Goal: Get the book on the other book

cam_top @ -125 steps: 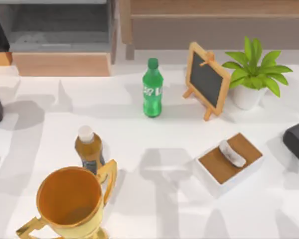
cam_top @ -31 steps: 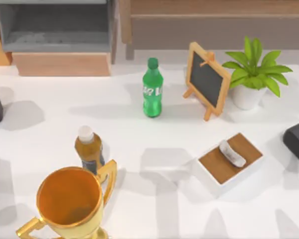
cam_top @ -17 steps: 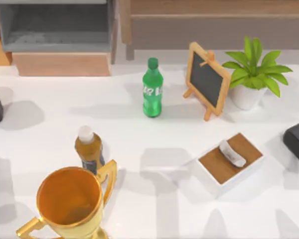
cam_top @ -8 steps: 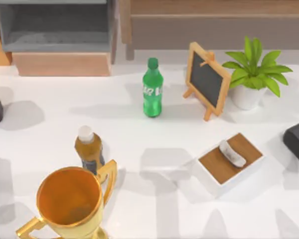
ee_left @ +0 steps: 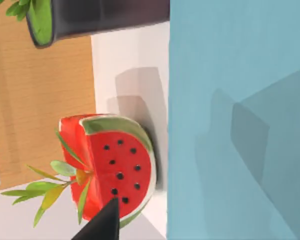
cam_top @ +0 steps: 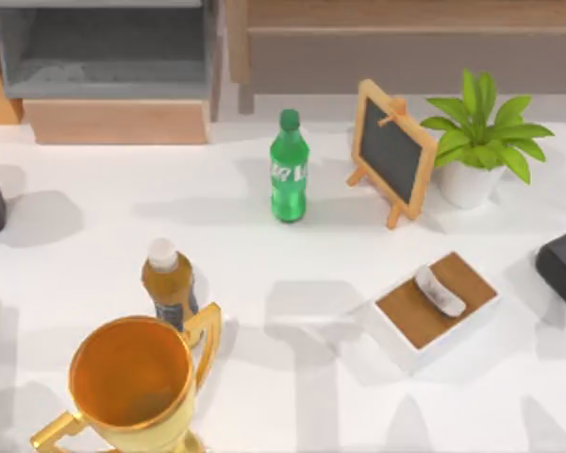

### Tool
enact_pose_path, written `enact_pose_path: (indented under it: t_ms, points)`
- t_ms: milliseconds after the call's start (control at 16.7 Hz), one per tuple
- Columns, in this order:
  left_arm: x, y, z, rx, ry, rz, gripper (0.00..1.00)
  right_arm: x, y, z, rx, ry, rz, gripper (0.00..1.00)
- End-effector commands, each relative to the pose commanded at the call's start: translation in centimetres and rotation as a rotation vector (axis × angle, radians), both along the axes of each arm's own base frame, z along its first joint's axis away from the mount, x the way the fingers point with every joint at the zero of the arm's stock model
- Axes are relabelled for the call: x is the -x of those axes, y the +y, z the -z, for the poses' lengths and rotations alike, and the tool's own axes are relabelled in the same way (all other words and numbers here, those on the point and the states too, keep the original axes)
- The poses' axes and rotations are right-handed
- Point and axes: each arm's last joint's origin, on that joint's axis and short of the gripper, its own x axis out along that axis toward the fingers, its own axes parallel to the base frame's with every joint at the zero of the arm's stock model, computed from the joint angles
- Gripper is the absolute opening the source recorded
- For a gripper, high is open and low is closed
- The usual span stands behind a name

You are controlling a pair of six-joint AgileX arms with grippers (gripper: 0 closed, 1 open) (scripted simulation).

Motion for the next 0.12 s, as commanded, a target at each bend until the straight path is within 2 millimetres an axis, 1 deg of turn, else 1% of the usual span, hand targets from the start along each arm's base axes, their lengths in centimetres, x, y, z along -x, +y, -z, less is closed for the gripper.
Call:
enact_pose_path:
  t_ms: [120]
  points:
    - [0.0, 0.0, 0.0, 0.0, 0.0, 0.0, 1.0, 0.0, 0.0, 0.0, 0.0, 0.0, 0.0, 1.0]
